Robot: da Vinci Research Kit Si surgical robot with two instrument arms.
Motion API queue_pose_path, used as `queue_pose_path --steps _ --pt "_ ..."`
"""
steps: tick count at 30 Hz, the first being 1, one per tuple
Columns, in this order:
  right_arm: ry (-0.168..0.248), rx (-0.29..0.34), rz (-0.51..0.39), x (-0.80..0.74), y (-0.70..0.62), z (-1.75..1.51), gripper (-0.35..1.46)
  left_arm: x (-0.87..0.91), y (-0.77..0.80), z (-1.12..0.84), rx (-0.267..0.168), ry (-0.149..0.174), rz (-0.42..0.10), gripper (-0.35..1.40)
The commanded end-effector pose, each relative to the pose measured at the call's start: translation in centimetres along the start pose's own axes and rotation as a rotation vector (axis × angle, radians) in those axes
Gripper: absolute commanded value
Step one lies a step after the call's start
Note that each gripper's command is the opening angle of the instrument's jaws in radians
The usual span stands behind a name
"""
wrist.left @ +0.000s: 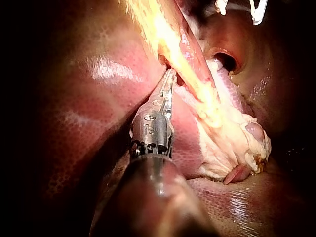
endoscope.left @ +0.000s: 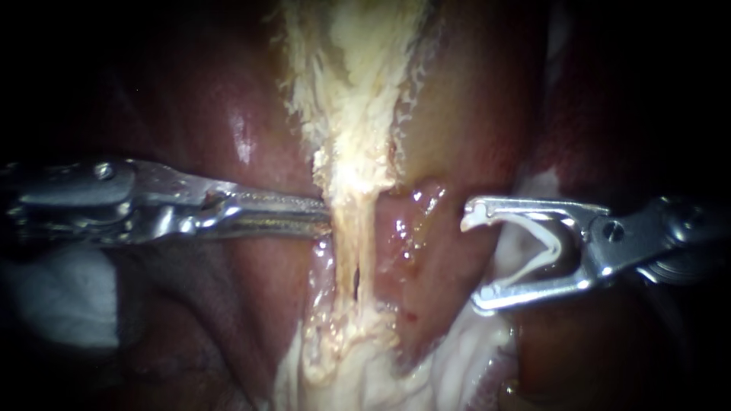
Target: Grabbing gallbladder
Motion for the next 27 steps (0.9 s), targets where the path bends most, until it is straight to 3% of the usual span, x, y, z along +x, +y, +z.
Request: queue_pose_path --steps 1,9,17,27 --pt "0.0 0.0 0.0 0.0 0.0 0.0 0.56 0.0 -0.01 -0.02 -0.001 0.0 0.003 0.04" --pt "0.0 0.0 0.0 0.0 0.0 0.0 0.56 -0.03 -0.09 -0.19 0.006 0.002 -0.005 0.26" --pt "0.0 -0.001 0.0 -0.01 0.01 0.0 0.56 -0.13 -0.24 -0.38 0.014 0.005 -0.01 0.31" --pt "0.0 0.0 0.0 -0.01 0.01 0.0 0.56 -0.26 -0.29 -0.67 0.017 0.005 -0.017 0.31"
